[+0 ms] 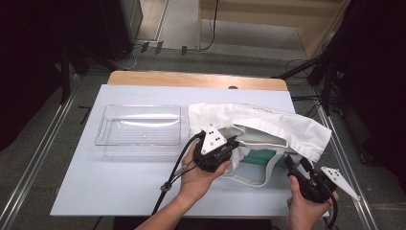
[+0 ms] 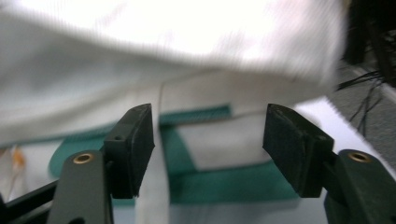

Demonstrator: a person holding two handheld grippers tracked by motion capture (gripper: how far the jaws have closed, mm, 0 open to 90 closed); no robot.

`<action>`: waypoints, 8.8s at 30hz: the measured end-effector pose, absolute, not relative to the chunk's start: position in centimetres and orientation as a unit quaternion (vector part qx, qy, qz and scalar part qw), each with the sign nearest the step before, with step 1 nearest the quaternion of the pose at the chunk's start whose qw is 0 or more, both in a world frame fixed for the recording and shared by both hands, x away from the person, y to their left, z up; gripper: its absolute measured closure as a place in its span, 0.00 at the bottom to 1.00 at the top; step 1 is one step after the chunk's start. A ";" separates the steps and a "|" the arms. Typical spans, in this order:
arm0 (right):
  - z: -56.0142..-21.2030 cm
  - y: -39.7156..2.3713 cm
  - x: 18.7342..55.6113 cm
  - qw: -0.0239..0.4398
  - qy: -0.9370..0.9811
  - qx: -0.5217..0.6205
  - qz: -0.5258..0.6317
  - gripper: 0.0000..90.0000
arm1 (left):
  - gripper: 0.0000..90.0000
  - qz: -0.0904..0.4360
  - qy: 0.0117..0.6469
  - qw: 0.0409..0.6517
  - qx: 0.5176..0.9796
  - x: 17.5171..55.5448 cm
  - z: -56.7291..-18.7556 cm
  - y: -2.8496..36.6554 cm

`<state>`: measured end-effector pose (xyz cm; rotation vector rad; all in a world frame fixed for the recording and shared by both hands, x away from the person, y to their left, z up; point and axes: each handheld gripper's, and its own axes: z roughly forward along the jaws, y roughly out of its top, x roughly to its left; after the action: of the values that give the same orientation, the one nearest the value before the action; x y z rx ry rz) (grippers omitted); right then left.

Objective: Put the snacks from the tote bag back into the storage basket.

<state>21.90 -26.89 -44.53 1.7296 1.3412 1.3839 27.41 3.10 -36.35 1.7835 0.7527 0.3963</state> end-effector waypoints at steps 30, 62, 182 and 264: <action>-43.1 -29.2 21.4 0.334 0.527 0.579 0.524 0.99 | 0.96 0.200 0.326 0.554 0.739 29.1 -32.9 5.2; -44.8 -21.5 21.3 0.286 0.551 0.592 0.514 0.46 | 0.97 0.182 0.321 0.564 0.738 30.3 -31.4 4.8; -35.8 -22.0 29.2 0.360 0.637 0.509 0.453 0.95 | 0.92 0.143 0.350 0.539 0.753 37.2 -31.2 5.1; -37.6 -29.4 33.6 0.222 0.701 0.489 0.469 0.96 | 0.86 -0.076 0.404 0.510 0.756 42.9 -37.8 4.7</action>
<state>33.63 -29.38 -37.59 1.3511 1.9363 1.2951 42.91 4.73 -37.78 1.8199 0.9739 -0.1820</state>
